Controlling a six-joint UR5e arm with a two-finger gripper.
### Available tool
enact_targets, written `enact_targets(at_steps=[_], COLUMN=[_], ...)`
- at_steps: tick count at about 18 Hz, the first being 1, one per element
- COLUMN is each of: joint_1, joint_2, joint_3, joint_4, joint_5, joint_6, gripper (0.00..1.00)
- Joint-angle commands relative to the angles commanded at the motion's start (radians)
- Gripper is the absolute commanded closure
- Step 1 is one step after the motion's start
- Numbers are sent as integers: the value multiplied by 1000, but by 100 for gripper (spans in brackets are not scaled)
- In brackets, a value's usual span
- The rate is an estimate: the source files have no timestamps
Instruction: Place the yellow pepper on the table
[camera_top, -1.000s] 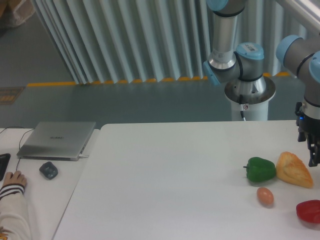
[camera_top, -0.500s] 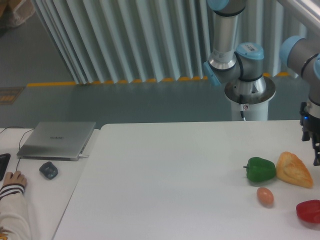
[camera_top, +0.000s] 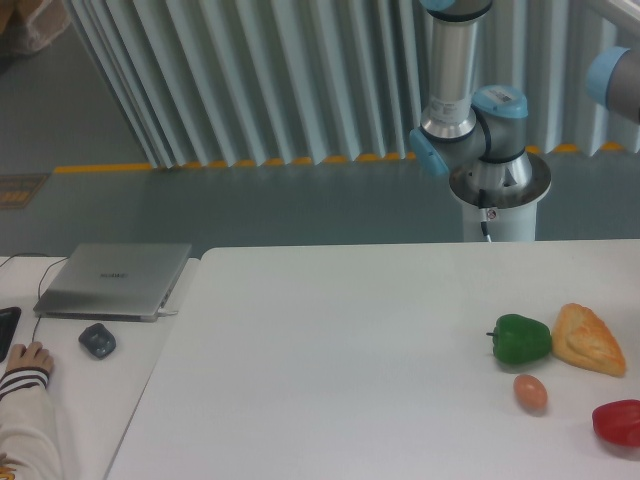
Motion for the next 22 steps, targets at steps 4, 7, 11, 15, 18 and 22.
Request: enact_targets(at_steps=[4,7,11,15,18,22], joint_1=[24,40,70,83,86,86], joint_2=[-72,-135,-178,-219,-241,-259], joint_3=[35,60,68,88,91,91], joint_4=[11,49,107,156,187,222], joint_5=[104,115,129,128,128,128], joint_6=[45,63,86,91,91,91], gripper=[0,0,0,0,0,0])
